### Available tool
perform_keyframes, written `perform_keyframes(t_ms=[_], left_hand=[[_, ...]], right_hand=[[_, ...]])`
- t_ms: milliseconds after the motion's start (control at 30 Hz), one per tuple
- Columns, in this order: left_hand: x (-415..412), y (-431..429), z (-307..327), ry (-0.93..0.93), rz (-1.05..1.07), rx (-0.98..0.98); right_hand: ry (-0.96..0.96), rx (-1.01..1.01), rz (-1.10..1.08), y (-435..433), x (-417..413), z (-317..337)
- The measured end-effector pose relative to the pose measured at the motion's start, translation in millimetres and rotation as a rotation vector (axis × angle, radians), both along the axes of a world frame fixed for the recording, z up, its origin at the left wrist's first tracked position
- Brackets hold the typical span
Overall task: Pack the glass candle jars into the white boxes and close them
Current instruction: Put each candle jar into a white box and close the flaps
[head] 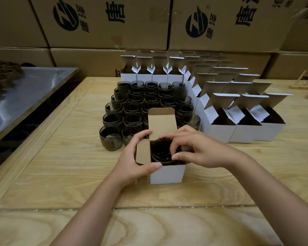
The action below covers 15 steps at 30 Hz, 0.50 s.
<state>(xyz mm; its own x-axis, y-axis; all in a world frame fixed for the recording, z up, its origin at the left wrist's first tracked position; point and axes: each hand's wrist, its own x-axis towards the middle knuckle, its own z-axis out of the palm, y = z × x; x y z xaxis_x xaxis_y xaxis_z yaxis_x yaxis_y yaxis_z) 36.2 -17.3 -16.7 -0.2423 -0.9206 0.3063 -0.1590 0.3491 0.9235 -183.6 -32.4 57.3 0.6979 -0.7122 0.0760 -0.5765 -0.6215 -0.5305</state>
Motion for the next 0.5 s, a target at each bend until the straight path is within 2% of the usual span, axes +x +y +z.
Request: perform_keyframes(t_ms=[333,367,400,500], left_hand=[[-1,1,0,0.001,-0.002,-0.002],[-1,1,0,0.004,-0.003,-0.004],[0,1,0,0.008,-0.003,-0.005],[0,1,-1,0.016,-0.003,-0.01]], right_hand=[[0.092,-0.142,0.015,-2,-2,-5],[0.018,-0.151,-0.004,-1,-3,-8],[-0.151,-0.151,-0.043,1,-2,-12],[-0.964,-0.078,-0.281,4,6,-30]])
